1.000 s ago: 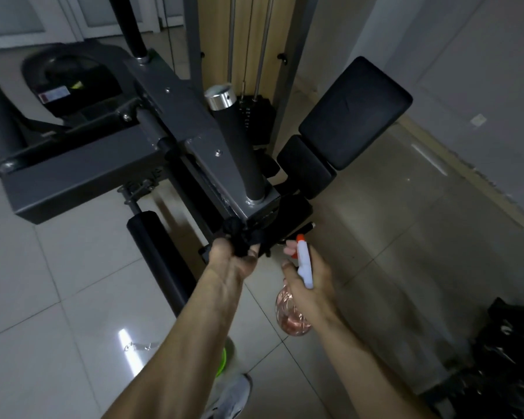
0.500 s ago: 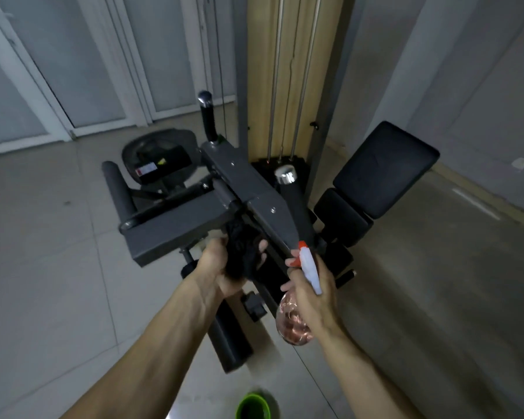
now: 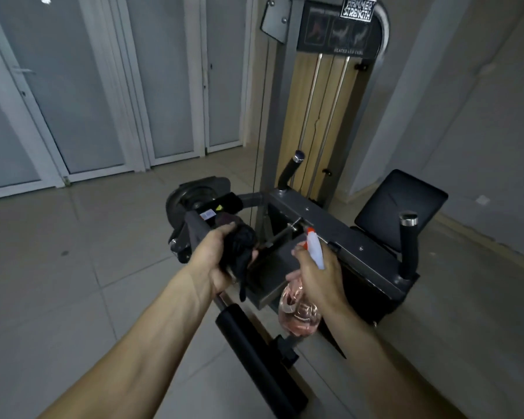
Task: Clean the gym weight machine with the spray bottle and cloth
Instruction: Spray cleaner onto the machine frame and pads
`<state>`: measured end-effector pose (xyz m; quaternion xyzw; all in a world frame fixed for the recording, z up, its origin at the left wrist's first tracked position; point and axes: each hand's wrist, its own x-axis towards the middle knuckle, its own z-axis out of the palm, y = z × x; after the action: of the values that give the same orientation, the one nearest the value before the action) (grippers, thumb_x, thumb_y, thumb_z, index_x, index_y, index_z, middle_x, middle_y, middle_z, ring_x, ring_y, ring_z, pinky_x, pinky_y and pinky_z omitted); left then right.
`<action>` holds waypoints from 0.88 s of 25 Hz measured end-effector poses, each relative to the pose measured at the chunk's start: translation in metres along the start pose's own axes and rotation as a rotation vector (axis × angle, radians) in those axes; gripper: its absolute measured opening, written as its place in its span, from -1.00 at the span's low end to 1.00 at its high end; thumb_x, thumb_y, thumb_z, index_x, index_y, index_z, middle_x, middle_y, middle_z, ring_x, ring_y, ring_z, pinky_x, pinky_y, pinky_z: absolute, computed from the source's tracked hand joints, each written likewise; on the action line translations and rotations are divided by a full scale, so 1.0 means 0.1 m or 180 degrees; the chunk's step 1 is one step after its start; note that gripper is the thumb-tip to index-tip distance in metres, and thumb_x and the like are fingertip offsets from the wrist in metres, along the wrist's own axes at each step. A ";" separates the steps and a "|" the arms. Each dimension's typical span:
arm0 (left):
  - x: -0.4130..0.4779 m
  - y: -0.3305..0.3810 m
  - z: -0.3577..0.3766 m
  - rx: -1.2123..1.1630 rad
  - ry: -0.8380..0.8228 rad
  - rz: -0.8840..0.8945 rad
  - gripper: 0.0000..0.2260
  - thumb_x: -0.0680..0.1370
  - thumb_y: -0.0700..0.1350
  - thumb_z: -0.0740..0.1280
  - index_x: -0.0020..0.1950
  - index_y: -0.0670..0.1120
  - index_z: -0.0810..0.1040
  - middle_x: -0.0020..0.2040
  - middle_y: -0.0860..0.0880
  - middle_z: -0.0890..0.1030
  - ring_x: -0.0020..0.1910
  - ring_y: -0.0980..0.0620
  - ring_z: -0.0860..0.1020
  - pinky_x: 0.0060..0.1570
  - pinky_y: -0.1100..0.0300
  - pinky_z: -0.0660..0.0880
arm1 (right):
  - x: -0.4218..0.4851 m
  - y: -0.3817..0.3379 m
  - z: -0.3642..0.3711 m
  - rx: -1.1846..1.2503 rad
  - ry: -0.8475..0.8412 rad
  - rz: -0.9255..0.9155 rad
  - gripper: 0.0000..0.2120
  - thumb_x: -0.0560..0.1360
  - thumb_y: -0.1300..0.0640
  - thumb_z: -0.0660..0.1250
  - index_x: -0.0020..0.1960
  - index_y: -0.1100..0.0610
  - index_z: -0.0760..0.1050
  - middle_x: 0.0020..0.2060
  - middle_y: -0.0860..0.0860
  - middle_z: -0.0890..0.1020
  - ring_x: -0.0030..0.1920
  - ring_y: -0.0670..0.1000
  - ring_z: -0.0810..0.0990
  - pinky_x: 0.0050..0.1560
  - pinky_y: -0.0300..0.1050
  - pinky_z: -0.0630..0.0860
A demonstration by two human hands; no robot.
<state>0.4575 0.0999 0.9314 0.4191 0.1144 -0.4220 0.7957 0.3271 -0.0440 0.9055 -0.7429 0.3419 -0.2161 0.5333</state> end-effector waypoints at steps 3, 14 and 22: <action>-0.01 0.44 -0.23 0.0011 -0.0067 0.0005 -0.72 0.64 -0.01 0.30 0.26 -0.16 0.55 0.11 -0.23 0.67 0.01 -0.16 0.67 -0.14 0.07 0.64 | 0.04 -0.31 0.38 -0.0547 0.0000 -0.0119 -0.85 0.62 -0.04 0.28 -0.11 -0.05 0.45 -0.25 -0.02 0.60 -0.36 0.03 0.72 -0.20 0.09 0.66; 1.08 0.77 -0.14 0.0238 -0.0280 -0.0622 -0.79 0.66 -0.04 0.28 0.20 -0.14 0.53 0.15 -0.26 0.65 0.07 -0.20 0.66 -0.01 0.02 0.59 | 1.35 -0.29 0.62 -0.2735 -0.0368 0.0626 -0.70 0.52 -0.08 0.12 0.04 0.04 0.54 -0.08 -0.05 0.58 -0.08 0.05 0.57 -0.15 -0.07 0.47; 2.39 0.82 0.34 0.0750 -0.0032 -0.0973 -0.79 0.68 -0.08 0.23 0.14 -0.19 0.57 0.06 -0.27 0.65 -0.07 -0.19 0.62 -0.14 -0.03 0.59 | 1.97 -0.40 0.29 -0.0459 0.0300 0.1035 -0.70 0.47 -0.07 0.37 0.20 -0.23 0.53 -0.15 0.03 0.76 -0.14 0.09 0.73 0.13 0.17 0.66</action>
<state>0.6625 -0.0398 0.8711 0.4850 0.1226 -0.5505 0.6683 0.4910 -0.1631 0.9249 -0.7032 0.4968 -0.1366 0.4899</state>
